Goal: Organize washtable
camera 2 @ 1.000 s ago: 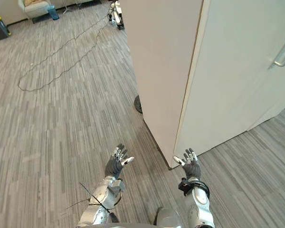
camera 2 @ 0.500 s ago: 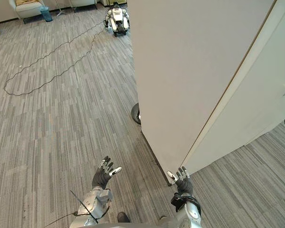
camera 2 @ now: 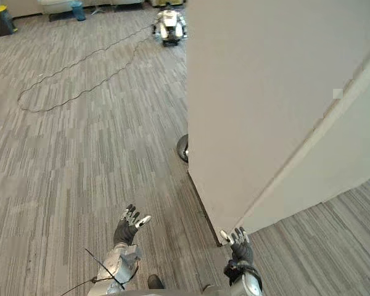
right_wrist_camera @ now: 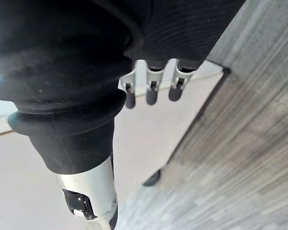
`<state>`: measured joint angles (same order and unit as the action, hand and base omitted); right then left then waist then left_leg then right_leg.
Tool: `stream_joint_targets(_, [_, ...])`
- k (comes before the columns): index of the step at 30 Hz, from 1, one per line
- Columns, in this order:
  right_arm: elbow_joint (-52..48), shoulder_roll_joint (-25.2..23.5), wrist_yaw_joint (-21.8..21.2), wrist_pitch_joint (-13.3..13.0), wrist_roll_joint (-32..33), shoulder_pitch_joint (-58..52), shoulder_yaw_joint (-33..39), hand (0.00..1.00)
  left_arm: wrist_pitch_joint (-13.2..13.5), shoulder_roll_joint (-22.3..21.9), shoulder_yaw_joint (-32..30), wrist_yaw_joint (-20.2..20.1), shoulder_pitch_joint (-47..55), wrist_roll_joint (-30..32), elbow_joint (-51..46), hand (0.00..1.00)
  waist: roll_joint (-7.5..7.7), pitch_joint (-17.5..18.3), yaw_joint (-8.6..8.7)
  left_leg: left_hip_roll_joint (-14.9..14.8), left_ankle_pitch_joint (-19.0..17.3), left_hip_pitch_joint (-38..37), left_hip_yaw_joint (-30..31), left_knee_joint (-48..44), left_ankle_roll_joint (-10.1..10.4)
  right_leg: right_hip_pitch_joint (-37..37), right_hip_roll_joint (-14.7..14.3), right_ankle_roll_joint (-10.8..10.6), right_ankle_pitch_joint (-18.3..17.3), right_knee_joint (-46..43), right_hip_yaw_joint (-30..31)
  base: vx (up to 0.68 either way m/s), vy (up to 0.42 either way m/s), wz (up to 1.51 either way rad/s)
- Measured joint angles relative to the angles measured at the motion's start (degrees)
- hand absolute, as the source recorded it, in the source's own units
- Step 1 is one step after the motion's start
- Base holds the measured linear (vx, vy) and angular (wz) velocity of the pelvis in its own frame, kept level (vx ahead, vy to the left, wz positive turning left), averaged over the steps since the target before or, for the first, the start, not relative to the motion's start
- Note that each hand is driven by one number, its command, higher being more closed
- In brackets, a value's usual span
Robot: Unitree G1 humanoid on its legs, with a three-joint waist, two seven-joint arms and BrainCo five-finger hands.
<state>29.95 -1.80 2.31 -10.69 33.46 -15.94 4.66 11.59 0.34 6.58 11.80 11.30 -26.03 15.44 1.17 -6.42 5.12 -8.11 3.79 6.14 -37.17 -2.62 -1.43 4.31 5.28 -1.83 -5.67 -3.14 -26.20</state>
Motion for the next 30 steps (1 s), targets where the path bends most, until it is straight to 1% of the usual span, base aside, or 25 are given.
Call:
stream_joint_targets(1, [-0.1,0.4,0.2,0.0,0.3,1.0,-0.3,0.0,0.2,-0.2,-2.3,1.0,0.3,-1.0,-1.5,0.0,0.36,-1.2,-0.74,-0.9,-1.5,1.2,-0.7,-3.0,-1.0,0.5,0.2,-0.1,-0.1,-0.2,-1.9,-0.03,0.05,0.71])
stream_joint_targets(2, [-0.6,0.5,0.3,0.0,0.3,1.6,-0.3,0.0,0.2,-0.2,-3.1,1.1,0.6,-1.5,-1.6,0.0,0.55,-1.3,-1.41,-1.0,-2.2,1.6,-0.6,-4.1,-1.1,0.5,0.5,-0.4,-0.2,-0.2,-2.4,-0.03,0.064,0.32])
stream_joint_targets(3, [-2.7,0.7,0.2,0.0,0.2,2.5,-0.3,0.0,0.2,-0.3,-5.1,1.5,1.3,-2.4,-1.5,0.0,0.42,-1.4,-1.87,-1.0,-4.2,2.6,-0.1,-5.8,-0.9,0.7,1.0,-1.0,-0.5,-0.2,-3.3,0.01,0.078,0.23])
stream_joint_targets(5, [-4.6,0.7,0.3,-0.1,0.1,3.9,-0.2,0.0,0.1,-0.1,-6.2,2.1,3.0,-2.5,-1.5,0.0,-0.08,-2.1,-2.01,-1.0,-7.4,3.1,-0.3,-8.7,-1.2,1.9,1.9,-2.4,-0.9,-0.2,-4.9,0.04,0.111,0.36])
stream_joint_targets(7, [-4.5,0.7,0.6,0.0,0.3,4.9,-0.3,0.0,-0.1,-0.2,-6.4,2.1,4.4,-2.4,-1.4,0.0,-0.72,-2.3,-2.35,-1.9,-11.1,3.1,-2.5,-13.3,-1.9,3.9,3.3,-4.1,-2.0,-0.7,-7.7,0.08,0.149,0.59])
stream_joint_targets(8, [-4.4,0.6,0.7,0.0,0.3,5.1,-0.3,0.0,-0.1,-0.4,-6.5,2.1,4.6,-2.4,-1.4,0.0,-0.8,-2.4,-2.54,-1.9,-11.8,3.1,-2.7,-14.3,-2.0,4.0,3.8,-4.3,-2.6,-1.0,-8.3,0.07,0.184,0.5])
stream_joint_targets(9, [-4.3,0.3,1.0,0.0,0.3,5.6,-0.6,0.0,-0.2,-0.7,-6.9,2.1,5.0,-2.4,-1.4,0.0,-0.53,-2.6,-2.87,-1.9,-13.7,2.9,-3.9,-16.2,-2.1,4.1,5.5,-4.9,-4.1,-2.9,-9.4,0.11,0.215,0.42])
stream_joint_targets(10, [-4.3,-0.1,1.1,0.0,0.3,5.9,-0.6,0.0,-0.4,-0.8,-6.9,2.2,5.3,-2.4,-1.4,0.0,-0.04,-2.8,-2.78,-1.7,-15.7,2.1,-5.7,-18.0,-2.5,4.0,8.1,-5.4,-6.2,-6.8,-10.8,0.15,0.225,0.44])
stream_joint_targets(11, [-4.3,-0.2,1.2,0.0,0.2,6.0,-0.6,0.0,-0.6,-0.8,-6.8,2.2,5.3,-2.4,-1.4,0.0,0.04,-2.9,-2.72,-0.9,-16.6,1.6,-5.7,-18.2,-2.4,4.2,9.6,-5.1,-7.4,-9.3,-11.7,0.23,0.228,0.5])
stream_joint_targets(12, [-4.2,0.2,1.3,0.3,0.1,6.0,-0.6,0.0,-1.0,-1.3,-6.8,2.2,5.2,-2.4,-1.4,0.0,-0.03,-3.0,-2.29,0.7,-17.6,1.0,-4.4,-17.6,-2.8,2.9,12.7,-4.4,-7.5,-17.6,-12.6,0.23,0.321,0.56])
stream_joint_targets(13, [-4.2,0.0,1.3,0.5,-0.1,6.0,-0.6,0.0,-1.2,-1.3,-6.0,2.2,5.2,-2.4,-1.6,0.0,-0.43,-2.9,-2.14,2.2,-17.7,0.3,-2.7,-16.0,-3.0,0.3,16.0,-0.5,-5.3,-26.6,-12.4,0.18,0.274,0.6])
stream_joint_targets(14, [-4.2,-0.1,1.3,0.5,-0.2,5.9,-0.5,0.0,-1.3,-1.1,-5.6,2.2,5.1,-2.4,-2.0,0.0,-0.66,-3.0,-1.86,3.1,-17.7,-0.9,-1.5,-14.9,-3.1,-1.2,17.1,2.8,-3.6,-31.0,-11.0,0.2,0.296,0.86])
stream_joint_targets(15, [-4.2,-0.3,1.3,0.5,-0.3,5.2,-0.1,0.0,-1.3,-0.8,-4.2,2.2,5.1,-2.3,-3.3,0.0,-0.78,-3.2,-0.58,4.4,-17.4,-2.4,1.7,-13.0,-3.6,-5.3,16.9,4.2,-2.8,-39.1,-3.8,0.19,0.151,0.9])
stream_joint_targets(16, [-4.2,-0.5,1.3,0.6,-0.3,4.7,0.0,0.0,-1.3,-0.6,-3.5,2.1,4.8,-2.3,-3.7,0.0,-1.12,-3.5,0.28,5.0,-17.2,-3.1,3.3,-12.0,-3.8,-7.2,15.1,1.6,-4.6,-41.2,0.5,0.41,0.233,1.28])
stream_joint_targets(17, [-4.2,-1.1,1.4,0.5,-0.3,3.7,0.1,0.0,-1.3,0.5,-1.7,2.1,3.8,-2.3,-3.7,0.0,-0.9,-3.6,0.88,6.4,-16.5,-5.4,6.2,-9.3,-4.1,-10.2,10.7,-0.9,-7.7,-42.9,6.5,0.44,0.16,1.29])
stream_joint_targets(18, [-4.1,-1.2,1.6,0.5,-0.2,2.6,0.1,0.0,-1.3,0.9,0.2,2.1,2.6,-2.4,-3.7,0.0,-0.87,-3.7,1.12,7.7,-15.8,-8.0,8.4,-6.8,-4.0,-13.4,7.5,-0.5,-10.0,-42.3,9.0,0.45,0.138,1.26])
stream_joint_targets(20, [-4.1,-1.2,1.8,0.5,0.0,2.0,0.5,0.0,-1.2,0.9,2.9,1.8,0.9,-2.4,-3.5,0.0,-1.45,-4.1,2.3,9.4,-15.7,-11.1,12.0,-4.1,-3.8,-18.8,5.2,-0.1,-11.1,-38.6,8.5,0.39,0.076,1.1])
stream_joint_targets(21, [-4.0,-1.2,1.8,0.5,0.0,1.9,1.1,0.0,-1.2,0.7,4.0,1.4,-0.2,-2.4,-2.9,0.0,-2.03,-4.4,2.65,10.0,-15.7,-12.8,13.5,-2.8,-3.7,-21.6,4.3,0.3,-10.5,-34.9,8.0,0.5,0.064,1.12])
stream_joint_targets(23, [-4.0,-1.1,1.9,0.5,0.2,2.3,2.0,0.0,-1.2,0.3,5.4,0.5,-2.3,-2.5,-1.0,0.0,-3.04,-5.0,3.63,10.4,-15.9,-16.5,16.1,-0.2,-3.3,-24.9,2.5,-0.2,-4.5,-20.9,6.5,0.45,0.031,0.9])
stream_joint_targets(24, [-4.0,-1.3,2.0,0.5,0.5,2.0,2.4,0.0,-1.2,0.6,6.5,0.2,-3.6,-2.5,0.2,0.0,-2.66,-5.2,3.95,11.7,-16.4,-19.4,17.1,1.6,-2.1,-27.1,3.4,-0.8,1.0,-11.1,5.6,0.49,-0.005,0.75])
stream_joint_targets(25, [-3.8,-1.3,2.1,0.6,0.9,1.9,2.4,0.0,-1.2,0.8,6.8,-0.4,-4.1,-2.5,1.1,0.0,-2.04,-5.6,3.88,12.6,-17.0,-21.8,17.5,2.5,-1.0,-28.8,4.2,-0.2,2.7,-9.3,4.4,0.5,-0.026,0.72])
stream_joint_targets(27, [-4.0,-1.4,2.5,0.9,0.9,1.5,2.4,0.0,-1.3,1.0,7.2,-0.6,-3.5,-2.4,2.2,0.0,-1.1,-5.5,4.34,12.8,-19.3,-25.7,17.6,2.8,2.4,-29.7,5.9,1.4,3.9,-8.1,1.9,0.53,-0.1,0.59])
stream_joint_targets(28, [-5.0,-1.6,2.5,0.9,0.9,0.0,2.4,0.0,-1.2,1.3,8.0,-0.7,-2.6,-2.4,2.4,0.0,-0.32,-3.9,5.23,12.5,-21.5,-27.4,17.8,2.5,4.5,-29.6,5.9,3.0,4.2,-8.3,2.1,0.59,-0.161,0.61])
stream_joint_targets(29, [-5.3,-1.1,2.6,0.9,0.8,-0.7,2.4,0.0,-1.3,1.1,8.7,-0.7,-2.4,-2.4,2.8,0.0,-1.34,-3.6,5.16,11.3,-22.6,-28.3,18.0,2.4,5.5,-29.9,4.6,6.9,8.3,-9.2,2.8,0.69,-0.216,0.3])
stream_joint_targets(30, [-5.4,-1.0,2.6,1.1,0.8,-0.4,2.4,0.0,-1.4,1.1,9.7,-1.1,-1.9,-2.4,3.8,0.0,-2.19,-3.2,4.82,8.6,-23.2,-27.1,16.8,-4.0,6.9,-29.5,3.1,8.2,11.3,-10.9,3.0,0.72,-0.301,-0.26])
